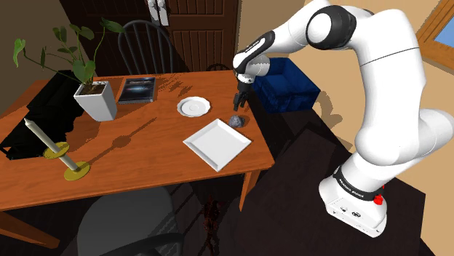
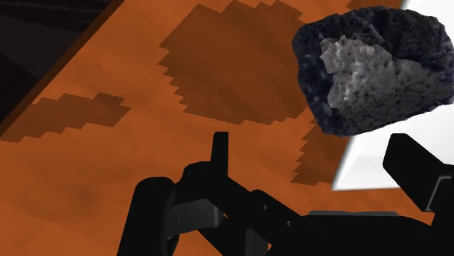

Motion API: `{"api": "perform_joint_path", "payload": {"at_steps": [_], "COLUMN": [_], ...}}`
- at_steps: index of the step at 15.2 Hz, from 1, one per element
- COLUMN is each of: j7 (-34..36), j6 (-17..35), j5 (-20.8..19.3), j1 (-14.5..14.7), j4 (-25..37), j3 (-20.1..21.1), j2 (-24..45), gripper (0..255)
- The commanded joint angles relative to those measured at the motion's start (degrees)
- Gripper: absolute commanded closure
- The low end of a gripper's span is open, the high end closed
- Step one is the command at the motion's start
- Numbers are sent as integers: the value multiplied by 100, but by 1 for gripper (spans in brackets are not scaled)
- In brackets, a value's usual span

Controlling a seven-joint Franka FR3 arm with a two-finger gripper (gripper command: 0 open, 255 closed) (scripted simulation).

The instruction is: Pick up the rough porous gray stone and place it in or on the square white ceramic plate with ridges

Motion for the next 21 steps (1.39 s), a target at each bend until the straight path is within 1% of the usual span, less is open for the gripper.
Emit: {"api": "perform_joint_path", "payload": {"at_steps": [1,2,3,12,13,14,16,17,21], "j7": [0,0,0,0,0,866,2691,2846,2826], "j6": [2,1,1,1,1,206,332,324,549], "j5": [0,0,0,0,0,-101,-341,-353,-321], "j1": [0,0,0,0,0,347,1175,1262,1270], "j4": [-1,-1,-1,-1,-1,-386,-921,-953,-981], "j3": [0,0,0,0,0,-292,-942,-1011,-988], "j2": [0,0,0,0,0,-249,-594,-614,-418], "gripper": [0,0,255,255,0,0,0,0,0]}}
